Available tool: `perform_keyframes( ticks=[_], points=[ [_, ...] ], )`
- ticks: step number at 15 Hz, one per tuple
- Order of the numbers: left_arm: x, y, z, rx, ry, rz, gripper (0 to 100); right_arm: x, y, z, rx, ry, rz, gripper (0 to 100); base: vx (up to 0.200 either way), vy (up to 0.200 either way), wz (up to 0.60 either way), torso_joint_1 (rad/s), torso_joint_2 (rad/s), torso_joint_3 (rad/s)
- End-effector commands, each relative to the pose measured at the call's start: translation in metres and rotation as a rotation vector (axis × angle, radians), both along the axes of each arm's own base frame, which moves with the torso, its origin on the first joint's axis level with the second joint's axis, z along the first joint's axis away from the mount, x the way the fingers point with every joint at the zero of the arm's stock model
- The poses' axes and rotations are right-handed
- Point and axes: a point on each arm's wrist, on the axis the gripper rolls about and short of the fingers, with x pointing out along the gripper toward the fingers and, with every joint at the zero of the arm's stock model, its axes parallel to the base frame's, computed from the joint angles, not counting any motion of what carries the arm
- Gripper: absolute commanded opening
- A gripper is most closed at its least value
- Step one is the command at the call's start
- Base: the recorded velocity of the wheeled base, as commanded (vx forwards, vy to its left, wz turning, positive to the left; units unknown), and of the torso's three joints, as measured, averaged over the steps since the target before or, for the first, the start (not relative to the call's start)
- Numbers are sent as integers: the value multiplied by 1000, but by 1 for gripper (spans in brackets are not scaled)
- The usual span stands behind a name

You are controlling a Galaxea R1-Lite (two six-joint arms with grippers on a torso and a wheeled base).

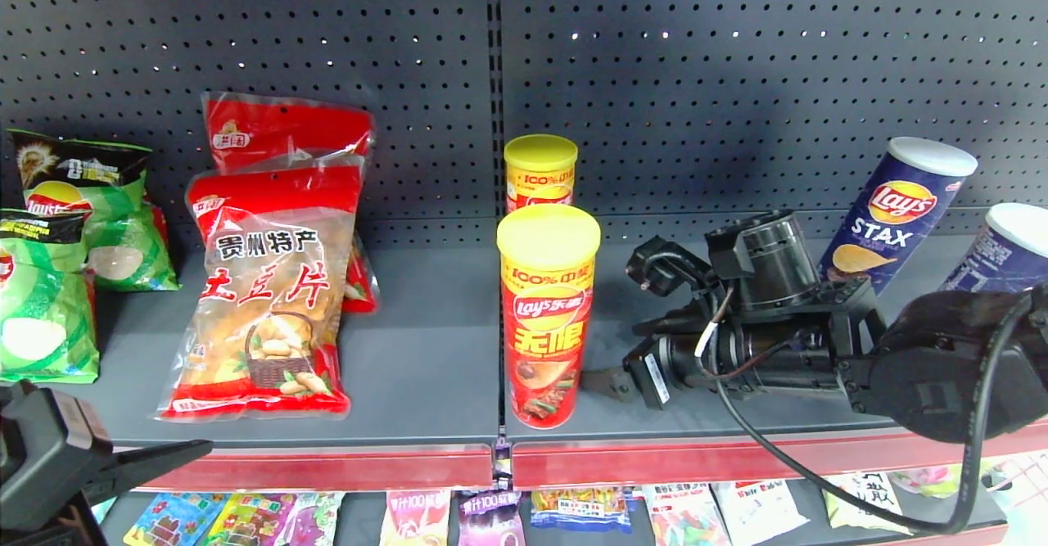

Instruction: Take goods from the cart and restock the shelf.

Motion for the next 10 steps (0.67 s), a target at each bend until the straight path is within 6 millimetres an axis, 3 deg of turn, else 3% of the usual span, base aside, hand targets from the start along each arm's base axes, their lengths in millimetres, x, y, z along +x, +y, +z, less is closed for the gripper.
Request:
perform_keyframes(
  ticks=[1, 10],
  points=[
    [0, 0, 0, 2, 3, 0, 100, 2, 2, -1, 0, -1, 1, 100, 0, 0, 0, 0, 0, 0],
    [3, -2, -1, -8, 24, 8, 100, 5, 4, -2, 1, 0, 3, 100, 0, 0, 0, 0, 0, 0]
  ],
)
